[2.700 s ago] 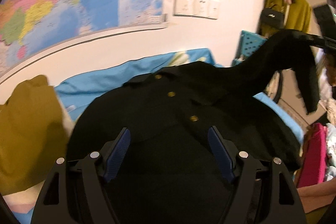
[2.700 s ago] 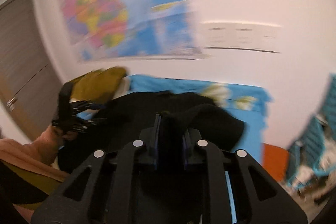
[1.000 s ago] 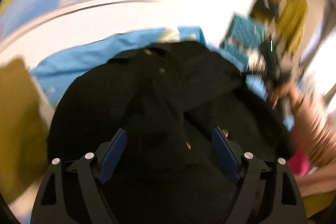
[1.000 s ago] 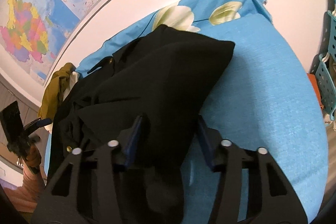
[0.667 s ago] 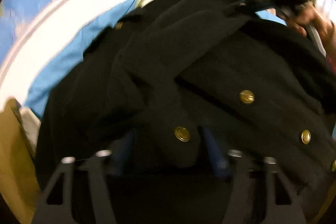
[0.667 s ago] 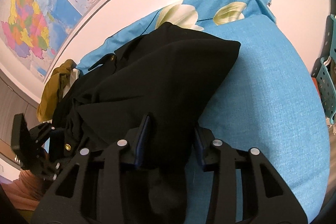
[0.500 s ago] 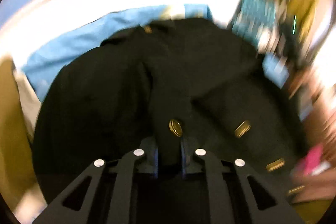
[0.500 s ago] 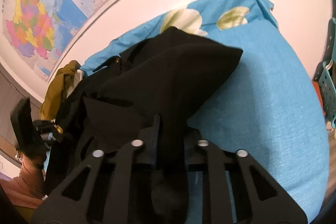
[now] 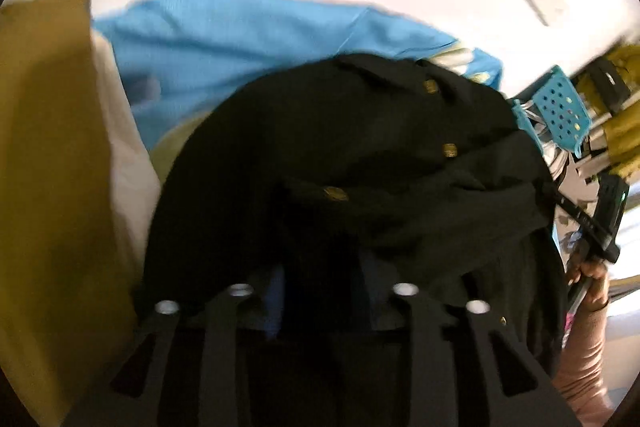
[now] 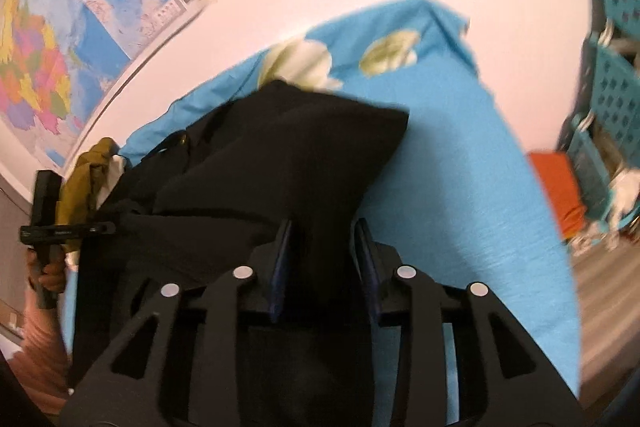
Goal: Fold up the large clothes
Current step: 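Lift and shake the black coat with both tools to straighten it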
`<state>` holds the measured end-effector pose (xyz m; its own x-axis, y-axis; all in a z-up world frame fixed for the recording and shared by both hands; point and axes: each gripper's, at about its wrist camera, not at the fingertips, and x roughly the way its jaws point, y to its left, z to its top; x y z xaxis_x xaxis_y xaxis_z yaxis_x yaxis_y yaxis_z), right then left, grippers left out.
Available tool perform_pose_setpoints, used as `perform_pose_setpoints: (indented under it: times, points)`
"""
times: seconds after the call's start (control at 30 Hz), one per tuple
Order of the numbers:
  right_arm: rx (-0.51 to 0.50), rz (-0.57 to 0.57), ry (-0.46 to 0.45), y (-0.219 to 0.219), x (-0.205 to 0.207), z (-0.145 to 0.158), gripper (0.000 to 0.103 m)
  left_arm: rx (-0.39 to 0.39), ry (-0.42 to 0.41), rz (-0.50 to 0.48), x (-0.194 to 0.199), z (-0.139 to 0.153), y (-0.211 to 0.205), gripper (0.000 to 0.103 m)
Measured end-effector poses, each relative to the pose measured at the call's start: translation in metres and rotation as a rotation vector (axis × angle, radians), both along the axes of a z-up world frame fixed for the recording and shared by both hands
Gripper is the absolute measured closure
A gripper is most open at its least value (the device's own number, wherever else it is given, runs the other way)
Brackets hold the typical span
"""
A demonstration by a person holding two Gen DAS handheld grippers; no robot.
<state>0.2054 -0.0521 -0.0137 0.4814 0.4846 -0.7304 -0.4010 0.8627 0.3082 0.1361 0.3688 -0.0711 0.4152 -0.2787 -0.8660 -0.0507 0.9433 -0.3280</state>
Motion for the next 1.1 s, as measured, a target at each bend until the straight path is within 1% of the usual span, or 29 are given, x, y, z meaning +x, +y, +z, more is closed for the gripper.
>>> perform_pose_setpoints:
  times: [0.07,0.1,0.13,0.2,0.3,0.33,0.37,0.43,0.5,0.57,0.6,0.63,0.67,0.7,0.73,0.77,0.8,0.83,0.87,0.9,0.97,1.0,1.07,1.1]
  points:
    - [-0.005,0.030,-0.070,0.009,-0.013,0.019,0.057,0.045,-0.088,-0.019,-0.017,0.020,-0.007,0.034]
    - [-0.002,0.062,-0.100,0.018,-0.022,0.028,0.054,0.086,-0.144,-0.028,-0.032,0.032,-0.008,0.033]
    - [0.004,0.101,-0.120,0.029,-0.030,0.033,0.051,0.116,-0.173,-0.030,-0.045,0.039,-0.007,0.033]
    - [0.010,0.208,-0.129,0.055,-0.045,0.038,0.050,0.159,-0.206,-0.034,-0.075,0.046,-0.002,0.033]
    - [0.018,0.388,-0.117,0.100,-0.071,0.036,0.046,0.227,-0.191,-0.001,-0.110,0.038,0.008,0.033]
    - [0.025,0.469,-0.100,0.120,-0.084,0.032,0.046,0.236,-0.172,0.008,-0.120,0.033,0.006,0.033]
    - [0.027,0.518,-0.089,0.133,-0.093,0.030,0.045,0.241,-0.151,0.023,-0.131,0.028,0.010,0.033]
    - [0.019,0.650,-0.065,0.166,-0.119,0.021,0.043,0.218,-0.106,0.055,-0.155,0.014,0.020,0.033]
    - [0.016,0.719,-0.042,0.186,-0.137,0.013,0.042,0.188,-0.061,0.084,-0.176,-0.003,0.028,0.033]
    - [0.023,0.787,-0.010,0.203,-0.156,0.005,0.042,0.159,-0.025,0.091,-0.198,-0.018,0.033,0.033]
    - [0.027,0.811,0.000,0.209,-0.164,0.004,0.042,0.147,-0.035,0.087,-0.206,-0.022,0.031,0.032]
    - [0.031,0.837,0.015,0.215,-0.171,0.001,0.042,0.153,-0.069,0.076,-0.213,-0.022,0.020,0.032]
    - [0.032,0.864,0.027,0.223,-0.179,-0.002,0.042,0.130,-0.078,0.052,-0.217,-0.022,0.016,0.032]
    - [0.030,0.872,0.030,0.227,-0.185,-0.003,0.042,0.102,-0.095,0.033,-0.223,-0.022,0.014,0.037]
    - [0.029,0.882,0.038,0.233,-0.189,-0.005,0.042,0.083,-0.108,0.017,-0.224,-0.022,0.012,0.048]
    - [0.032,0.886,0.045,0.236,-0.193,-0.005,0.042,0.079,-0.112,0.003,-0.224,-0.023,0.008,0.074]
    - [0.041,0.885,0.054,0.239,-0.195,-0.005,0.042,0.080,-0.103,-0.017,-0.222,-0.025,0.006,0.096]
    - [0.049,0.882,0.060,0.243,-0.196,-0.004,0.042,0.069,-0.099,-0.025,-0.220,-0.025,0.007,0.100]
    - [0.059,0.880,0.062,0.245,-0.197,-0.002,0.042,0.064,-0.104,-0.022,-0.218,-0.021,0.008,0.100]
    - [0.064,0.876,0.054,0.245,-0.199,0.000,0.042,0.073,-0.129,-0.005,-0.218,-0.011,0.011,0.100]
    - [0.080,0.866,0.036,0.244,-0.201,0.008,0.042,0.026,-0.197,0.017,-0.222,0.016,0.024,0.100]
    - [0.098,0.859,0.031,0.243,-0.200,0.012,0.042,0.003,-0.245,0.030,-0.223,0.036,0.033,0.100]
    - [0.141,0.843,0.012,0.239,-0.198,0.023,0.042,0.016,-0.326,0.047,-0.225,0.073,0.045,0.100]
    - [0.159,0.837,0.004,0.239,-0.197,0.029,0.041,0.021,-0.353,0.055,-0.224,0.084,0.049,0.100]
